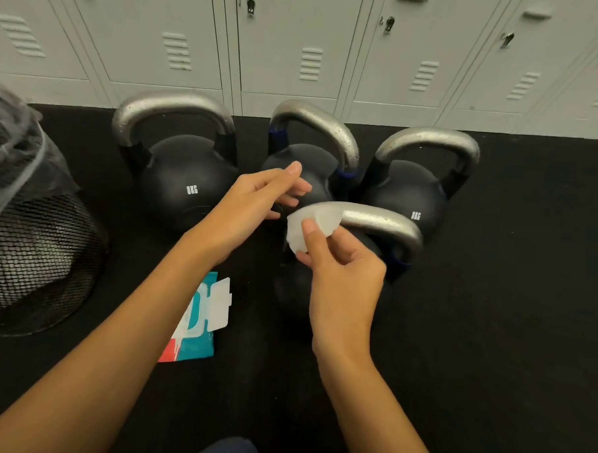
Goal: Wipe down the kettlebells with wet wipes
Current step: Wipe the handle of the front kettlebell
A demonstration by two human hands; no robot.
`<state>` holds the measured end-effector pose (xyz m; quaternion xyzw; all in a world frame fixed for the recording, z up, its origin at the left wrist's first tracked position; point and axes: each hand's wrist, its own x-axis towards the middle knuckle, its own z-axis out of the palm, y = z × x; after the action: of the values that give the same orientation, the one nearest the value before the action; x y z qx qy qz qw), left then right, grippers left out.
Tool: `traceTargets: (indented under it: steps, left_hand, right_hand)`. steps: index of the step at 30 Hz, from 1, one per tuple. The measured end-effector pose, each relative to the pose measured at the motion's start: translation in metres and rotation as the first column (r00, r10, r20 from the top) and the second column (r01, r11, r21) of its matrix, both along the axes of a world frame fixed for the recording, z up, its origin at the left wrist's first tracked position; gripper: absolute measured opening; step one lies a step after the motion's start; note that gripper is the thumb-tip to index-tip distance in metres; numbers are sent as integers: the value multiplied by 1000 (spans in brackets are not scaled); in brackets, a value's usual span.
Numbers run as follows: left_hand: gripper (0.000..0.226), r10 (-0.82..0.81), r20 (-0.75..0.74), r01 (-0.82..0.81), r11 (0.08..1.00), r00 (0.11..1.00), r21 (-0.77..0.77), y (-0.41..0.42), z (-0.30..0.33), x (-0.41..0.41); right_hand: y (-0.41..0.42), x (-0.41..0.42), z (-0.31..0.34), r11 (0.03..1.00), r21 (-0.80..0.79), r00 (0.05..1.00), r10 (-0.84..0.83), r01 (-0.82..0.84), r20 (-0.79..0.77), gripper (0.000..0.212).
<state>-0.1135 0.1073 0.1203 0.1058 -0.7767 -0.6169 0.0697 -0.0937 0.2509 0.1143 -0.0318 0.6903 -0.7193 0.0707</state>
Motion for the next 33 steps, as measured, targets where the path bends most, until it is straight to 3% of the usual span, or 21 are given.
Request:
traceTargets:
  steps: [5, 9, 12, 16, 20, 23, 26, 30, 33]
  left_hand:
    - [28, -138, -94, 134, 990, 986, -47, 3, 32, 5]
    - [21, -18, -172, 13, 999, 985, -29, 3, 47, -4]
    - [11, 19, -232, -29, 999, 973, -38, 0, 56, -13]
    - [1, 32, -263, -57, 994, 964, -89, -4, 64, -28]
    - [10, 26, -330, -87, 981, 944, -171, 6, 76, -41]
    - [10, 47, -310, -105, 980, 950, -171, 13, 87, -48]
    - [9, 26, -227, -44, 996, 974, -77, 25, 97, -50]
    - [8, 10, -134, -24, 994, 991, -107, 40, 100, -51]
    - [8, 7, -108, -10, 1000, 994, -28, 48, 88, -48]
  right_hand:
    - [6, -31, 30, 999, 14, 980, 39, -37, -197, 24]
    - [3, -64, 47, 993, 84, 940, 107, -85, -324, 36]
    - [5, -87, 59, 959, 176, 885, 273, -220, -378, 36]
    - [17, -118, 82, 867, 271, 816, 489, -418, -308, 32]
    - [37, -142, 100, 771, 296, 759, 625, -563, -184, 27]
    - [54, -155, 105, 760, 361, 753, 628, -540, -197, 22]
    - [68, -166, 106, 761, 446, 746, 613, -471, -260, 19]
    - [85, -170, 93, 816, 207, 773, 578, -540, -261, 13]
    - [94, -165, 81, 817, -72, 817, 559, -572, -138, 26]
